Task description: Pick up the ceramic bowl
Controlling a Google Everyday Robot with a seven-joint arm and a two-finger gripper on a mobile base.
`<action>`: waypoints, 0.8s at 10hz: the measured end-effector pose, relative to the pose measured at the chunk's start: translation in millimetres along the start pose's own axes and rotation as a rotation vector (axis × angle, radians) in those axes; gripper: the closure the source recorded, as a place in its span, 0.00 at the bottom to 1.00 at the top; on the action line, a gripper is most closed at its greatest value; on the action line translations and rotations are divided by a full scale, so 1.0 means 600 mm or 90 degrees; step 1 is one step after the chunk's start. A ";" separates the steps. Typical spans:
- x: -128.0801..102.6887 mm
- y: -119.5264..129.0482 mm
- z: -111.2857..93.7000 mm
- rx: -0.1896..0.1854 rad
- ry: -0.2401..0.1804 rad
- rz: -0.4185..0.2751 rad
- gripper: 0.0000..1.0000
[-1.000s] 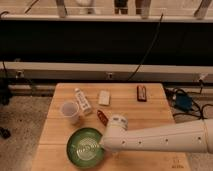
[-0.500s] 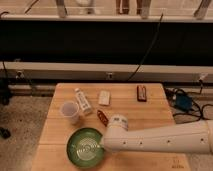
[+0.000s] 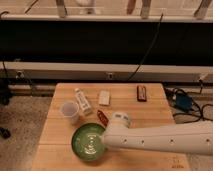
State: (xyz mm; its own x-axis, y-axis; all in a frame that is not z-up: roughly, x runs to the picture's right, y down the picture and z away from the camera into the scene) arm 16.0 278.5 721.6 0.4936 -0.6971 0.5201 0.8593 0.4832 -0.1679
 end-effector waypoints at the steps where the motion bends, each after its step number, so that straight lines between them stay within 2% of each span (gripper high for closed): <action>1: 0.002 -0.002 -0.011 0.003 0.001 0.001 0.97; 8: 0.010 -0.007 -0.047 0.019 0.013 -0.003 0.97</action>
State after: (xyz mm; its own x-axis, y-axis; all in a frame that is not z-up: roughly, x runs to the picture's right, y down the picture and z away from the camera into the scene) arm 19.2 257.0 701.7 0.4931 -0.7099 0.5029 0.8571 0.4954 -0.1411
